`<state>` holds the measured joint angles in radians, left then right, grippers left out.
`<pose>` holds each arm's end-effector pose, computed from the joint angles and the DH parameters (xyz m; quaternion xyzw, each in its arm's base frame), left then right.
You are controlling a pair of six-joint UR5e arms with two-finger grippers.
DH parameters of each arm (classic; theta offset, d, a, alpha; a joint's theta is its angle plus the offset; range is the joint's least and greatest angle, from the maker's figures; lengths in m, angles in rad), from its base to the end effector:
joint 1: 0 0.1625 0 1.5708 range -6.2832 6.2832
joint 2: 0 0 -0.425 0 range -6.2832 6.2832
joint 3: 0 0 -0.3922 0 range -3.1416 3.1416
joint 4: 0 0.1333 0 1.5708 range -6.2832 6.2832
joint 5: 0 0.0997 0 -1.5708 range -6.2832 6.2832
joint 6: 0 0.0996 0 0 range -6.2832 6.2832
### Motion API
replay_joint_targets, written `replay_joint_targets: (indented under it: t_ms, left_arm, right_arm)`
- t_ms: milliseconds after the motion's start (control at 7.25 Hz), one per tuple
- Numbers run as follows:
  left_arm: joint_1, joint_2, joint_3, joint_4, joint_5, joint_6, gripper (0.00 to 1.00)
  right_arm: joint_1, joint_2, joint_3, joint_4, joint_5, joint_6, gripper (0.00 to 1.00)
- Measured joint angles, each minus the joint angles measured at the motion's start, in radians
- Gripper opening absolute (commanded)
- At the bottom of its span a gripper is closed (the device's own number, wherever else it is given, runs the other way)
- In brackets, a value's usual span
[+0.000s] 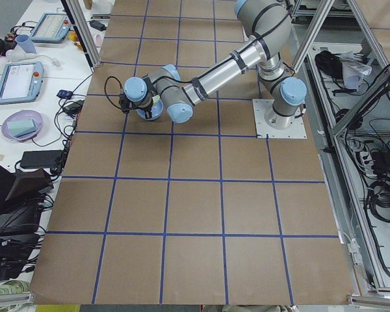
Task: Stack green bowl on blue bowl
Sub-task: 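Lower the pale green bowl into the light blue bowl with the left gripper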
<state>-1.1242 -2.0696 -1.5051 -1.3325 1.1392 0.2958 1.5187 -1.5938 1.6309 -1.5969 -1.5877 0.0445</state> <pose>0.1184 -0.6524 0.2631 0.0940 -0.9678 -0.0112 0.2331 0.1064 -0.4870 0.4722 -0.0482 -0.9988 -0.0055 0.0084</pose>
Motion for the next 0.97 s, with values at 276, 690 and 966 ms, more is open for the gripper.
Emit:
replay_joint_targets:
  t_ms: [276, 690, 966]
  left_arm:
    - [-0.001, -0.017, -0.003, 0.005, 0.0, 0.002, 0.0]
    - [-0.015, -0.022, -0.005, 0.006, 0.001, -0.004, 0.0]
    - [-0.025, -0.023, -0.005, 0.017, 0.003, -0.012, 0.17]
  right_arm:
    - [0.0, 0.0, 0.0, 0.0, 0.0, 0.0, 1.0]
    - [0.0, 0.0, 0.0, 0.0, 0.0, 0.0, 1.0]
    - [0.0, 0.0, 0.0, 0.0, 0.0, 0.0, 1.0]
